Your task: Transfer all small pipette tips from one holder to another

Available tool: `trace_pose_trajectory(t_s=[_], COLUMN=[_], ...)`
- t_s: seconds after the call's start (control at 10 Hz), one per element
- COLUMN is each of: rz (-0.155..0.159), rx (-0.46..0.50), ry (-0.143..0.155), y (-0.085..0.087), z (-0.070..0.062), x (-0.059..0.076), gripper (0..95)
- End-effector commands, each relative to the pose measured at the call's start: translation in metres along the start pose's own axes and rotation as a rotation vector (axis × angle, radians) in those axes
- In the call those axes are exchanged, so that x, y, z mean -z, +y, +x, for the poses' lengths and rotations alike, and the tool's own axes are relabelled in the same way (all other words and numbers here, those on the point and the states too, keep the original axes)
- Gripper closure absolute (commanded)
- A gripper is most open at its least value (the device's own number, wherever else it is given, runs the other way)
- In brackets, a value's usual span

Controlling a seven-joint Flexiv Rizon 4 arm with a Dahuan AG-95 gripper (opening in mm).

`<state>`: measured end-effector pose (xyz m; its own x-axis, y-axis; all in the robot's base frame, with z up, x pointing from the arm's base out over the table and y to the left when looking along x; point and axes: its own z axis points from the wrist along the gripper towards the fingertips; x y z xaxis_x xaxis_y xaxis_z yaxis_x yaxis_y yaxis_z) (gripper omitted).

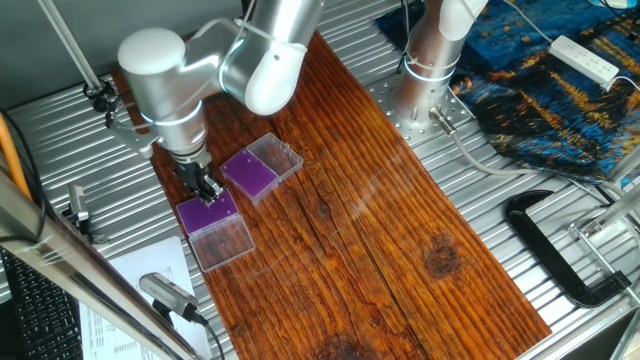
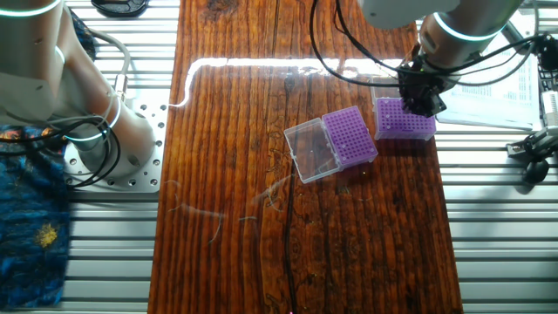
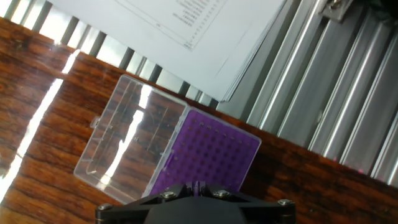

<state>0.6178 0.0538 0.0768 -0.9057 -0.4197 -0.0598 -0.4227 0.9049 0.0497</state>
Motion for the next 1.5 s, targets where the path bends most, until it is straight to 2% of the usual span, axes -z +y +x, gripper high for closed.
trace_pose_trajectory(t_s=[0.1,1.0,1.1,1.5], rz=[-0.004,-0.006,-0.006,-0.001], rx=[0.0,0.001,0.008,0.018], ry=[-0.003,-0.002,-0.002,0.002], y=[0.0011,0.0035,0.0035,-0.0021], z=[0.0006,0.0014,0.0014,0.003], x=[-0.001,-0.004,-0.0041,0.0], gripper=[95.0,95.0,76.0,76.0])
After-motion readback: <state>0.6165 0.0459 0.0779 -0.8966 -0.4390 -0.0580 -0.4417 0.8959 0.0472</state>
